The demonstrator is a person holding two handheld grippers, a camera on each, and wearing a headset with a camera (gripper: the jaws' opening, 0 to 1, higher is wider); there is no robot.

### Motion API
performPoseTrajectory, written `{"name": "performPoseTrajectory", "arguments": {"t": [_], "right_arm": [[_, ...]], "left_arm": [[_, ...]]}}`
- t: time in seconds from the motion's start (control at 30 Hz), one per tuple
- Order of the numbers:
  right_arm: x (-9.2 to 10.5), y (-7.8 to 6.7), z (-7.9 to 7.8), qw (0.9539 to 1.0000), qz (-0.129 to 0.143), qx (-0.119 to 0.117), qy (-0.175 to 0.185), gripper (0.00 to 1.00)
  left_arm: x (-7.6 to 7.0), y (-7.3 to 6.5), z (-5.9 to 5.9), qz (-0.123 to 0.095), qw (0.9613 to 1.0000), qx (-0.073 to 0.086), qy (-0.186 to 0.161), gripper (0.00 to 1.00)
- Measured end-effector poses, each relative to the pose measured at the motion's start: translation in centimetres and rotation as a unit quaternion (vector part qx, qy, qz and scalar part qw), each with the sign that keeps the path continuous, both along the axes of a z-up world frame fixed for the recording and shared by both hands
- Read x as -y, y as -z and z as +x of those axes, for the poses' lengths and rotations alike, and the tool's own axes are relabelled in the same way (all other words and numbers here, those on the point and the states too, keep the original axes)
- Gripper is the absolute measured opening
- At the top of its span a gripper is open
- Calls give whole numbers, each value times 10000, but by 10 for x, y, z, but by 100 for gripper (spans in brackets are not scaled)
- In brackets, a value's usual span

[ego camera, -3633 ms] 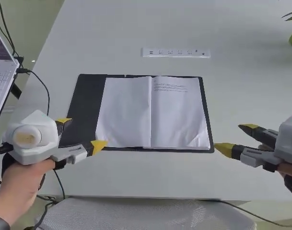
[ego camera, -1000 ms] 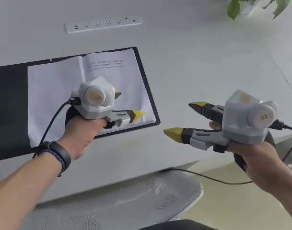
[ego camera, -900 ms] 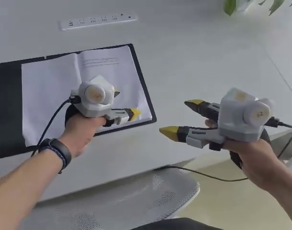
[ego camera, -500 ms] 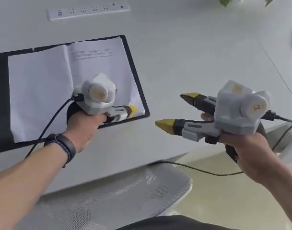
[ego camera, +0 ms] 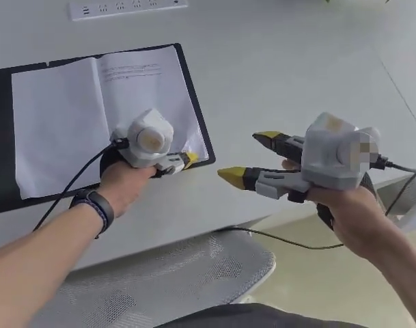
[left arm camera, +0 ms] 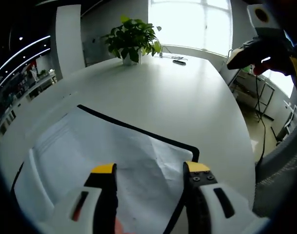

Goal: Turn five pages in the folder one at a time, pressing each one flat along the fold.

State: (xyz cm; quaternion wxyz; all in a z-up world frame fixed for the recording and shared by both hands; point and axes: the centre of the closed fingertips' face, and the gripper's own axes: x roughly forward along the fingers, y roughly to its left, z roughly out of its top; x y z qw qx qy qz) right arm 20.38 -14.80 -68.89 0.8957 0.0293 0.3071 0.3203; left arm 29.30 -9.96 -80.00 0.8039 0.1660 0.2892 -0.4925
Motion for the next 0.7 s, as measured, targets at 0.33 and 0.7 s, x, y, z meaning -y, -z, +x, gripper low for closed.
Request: {"name": "performPoseTrajectory", "arguments": {"t": [0.33, 0.7], "right_arm": [[-4, 7, 11, 9999, 126, -44, 8, 61], [-14, 19, 38, 9987, 487, -136, 70, 58]], "left_arm": [[-2, 0, 5, -67, 10000, -18, -35, 49], [-4, -1, 13, -223, 9995, -108, -172, 43]]}}
